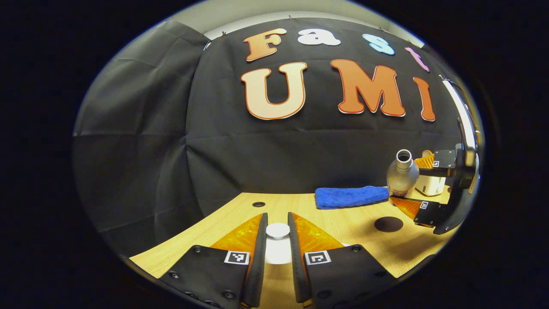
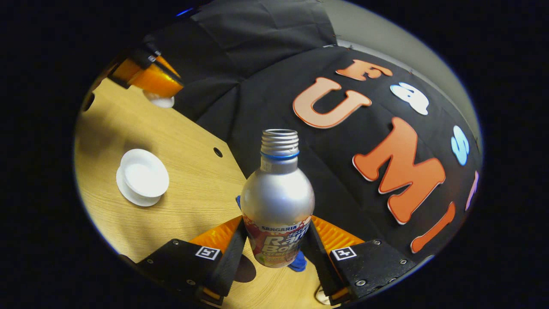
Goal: Open the teacup lid with one hand, grasp the water bottle and pour water into the teacup with the other hand; after pouring, place the water bottle on the coaster and then close the teacup lid.
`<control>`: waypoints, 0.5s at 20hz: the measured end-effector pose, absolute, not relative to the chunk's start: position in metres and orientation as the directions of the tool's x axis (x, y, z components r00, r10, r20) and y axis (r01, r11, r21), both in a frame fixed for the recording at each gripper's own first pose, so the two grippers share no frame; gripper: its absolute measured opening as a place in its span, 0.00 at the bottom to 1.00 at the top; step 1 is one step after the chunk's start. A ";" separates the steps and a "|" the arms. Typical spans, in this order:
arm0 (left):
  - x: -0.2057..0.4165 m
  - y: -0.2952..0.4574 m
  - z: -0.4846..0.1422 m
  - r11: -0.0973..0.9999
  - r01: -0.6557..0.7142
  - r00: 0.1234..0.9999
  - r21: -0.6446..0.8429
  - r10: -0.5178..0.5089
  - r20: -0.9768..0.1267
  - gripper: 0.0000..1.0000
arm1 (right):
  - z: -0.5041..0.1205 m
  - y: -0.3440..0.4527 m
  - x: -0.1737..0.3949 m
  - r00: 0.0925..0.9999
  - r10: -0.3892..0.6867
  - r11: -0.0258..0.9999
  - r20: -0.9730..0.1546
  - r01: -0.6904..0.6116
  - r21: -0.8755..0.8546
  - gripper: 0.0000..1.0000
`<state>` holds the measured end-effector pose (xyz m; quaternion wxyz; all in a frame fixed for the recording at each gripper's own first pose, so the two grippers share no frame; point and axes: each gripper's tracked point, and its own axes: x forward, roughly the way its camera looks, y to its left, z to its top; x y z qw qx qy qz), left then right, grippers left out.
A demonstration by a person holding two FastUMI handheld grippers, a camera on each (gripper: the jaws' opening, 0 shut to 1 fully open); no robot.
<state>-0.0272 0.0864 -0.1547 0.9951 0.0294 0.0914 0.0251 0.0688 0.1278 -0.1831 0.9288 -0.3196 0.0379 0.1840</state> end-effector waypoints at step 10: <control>-0.020 0.049 -0.165 0.999 0.024 0.977 0.030 -0.017 -0.213 0.33 | -0.222 0.097 0.104 0.887 0.344 0.919 -0.309 -0.385 -0.081 0.80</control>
